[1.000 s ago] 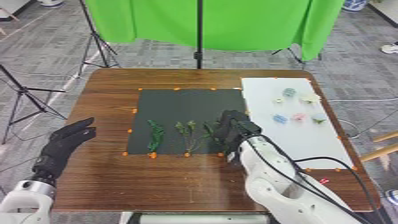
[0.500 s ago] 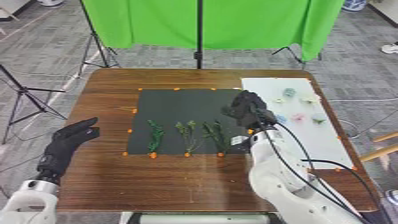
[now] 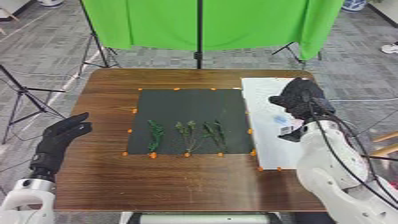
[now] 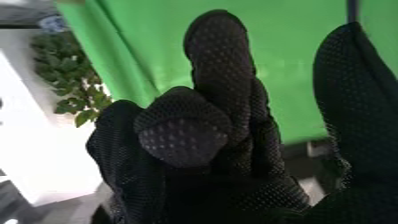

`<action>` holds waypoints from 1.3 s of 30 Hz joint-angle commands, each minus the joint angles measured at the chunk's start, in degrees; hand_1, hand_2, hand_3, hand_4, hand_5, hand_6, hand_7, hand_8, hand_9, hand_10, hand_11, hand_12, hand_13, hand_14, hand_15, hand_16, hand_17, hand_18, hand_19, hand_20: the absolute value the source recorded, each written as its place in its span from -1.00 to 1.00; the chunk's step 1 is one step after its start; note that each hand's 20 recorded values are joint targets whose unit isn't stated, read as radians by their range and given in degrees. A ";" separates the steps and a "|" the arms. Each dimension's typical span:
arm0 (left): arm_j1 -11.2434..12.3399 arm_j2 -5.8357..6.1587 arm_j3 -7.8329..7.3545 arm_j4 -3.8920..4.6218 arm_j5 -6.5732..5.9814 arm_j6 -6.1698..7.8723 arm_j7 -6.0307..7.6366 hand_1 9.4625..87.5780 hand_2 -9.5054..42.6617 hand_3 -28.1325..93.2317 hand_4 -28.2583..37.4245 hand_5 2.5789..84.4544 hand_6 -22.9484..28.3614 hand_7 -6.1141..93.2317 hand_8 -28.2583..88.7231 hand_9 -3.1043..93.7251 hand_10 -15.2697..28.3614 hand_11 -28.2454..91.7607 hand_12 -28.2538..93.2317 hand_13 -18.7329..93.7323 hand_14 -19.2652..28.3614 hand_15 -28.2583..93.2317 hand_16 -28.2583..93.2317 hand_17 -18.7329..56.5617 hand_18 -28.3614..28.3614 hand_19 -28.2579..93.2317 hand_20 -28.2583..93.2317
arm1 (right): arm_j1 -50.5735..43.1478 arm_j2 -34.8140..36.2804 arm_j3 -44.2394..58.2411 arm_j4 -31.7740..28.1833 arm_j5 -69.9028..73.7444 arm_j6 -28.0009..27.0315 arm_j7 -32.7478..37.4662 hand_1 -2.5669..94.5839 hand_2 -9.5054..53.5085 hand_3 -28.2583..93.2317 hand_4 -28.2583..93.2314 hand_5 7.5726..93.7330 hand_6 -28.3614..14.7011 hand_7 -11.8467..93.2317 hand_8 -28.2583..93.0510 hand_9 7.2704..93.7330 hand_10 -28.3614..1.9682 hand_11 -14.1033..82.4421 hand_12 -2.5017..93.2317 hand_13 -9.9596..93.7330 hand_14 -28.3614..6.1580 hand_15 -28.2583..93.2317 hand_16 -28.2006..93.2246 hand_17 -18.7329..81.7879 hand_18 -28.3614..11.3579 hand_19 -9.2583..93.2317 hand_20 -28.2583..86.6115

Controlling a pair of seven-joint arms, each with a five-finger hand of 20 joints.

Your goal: Arrange flowers

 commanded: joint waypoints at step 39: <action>0.73 -0.98 -0.61 -0.30 0.48 -1.84 -2.32 -0.39 -0.87 0.53 -0.62 0.01 0.12 -0.64 -0.62 -0.04 0.33 -0.17 -0.32 -0.05 0.57 -0.15 -0.51 -0.39 0.52 -0.36 -0.23 | 9.41 -1.16 -15.97 19.79 -7.99 4.53 3.91 0.19 -1.00 0.37 -0.76 0.51 0.21 -0.48 -0.42 0.95 0.16 -0.28 -0.24 1.00 0.64 0.50 -0.07 0.76 -0.15 1.00 0.48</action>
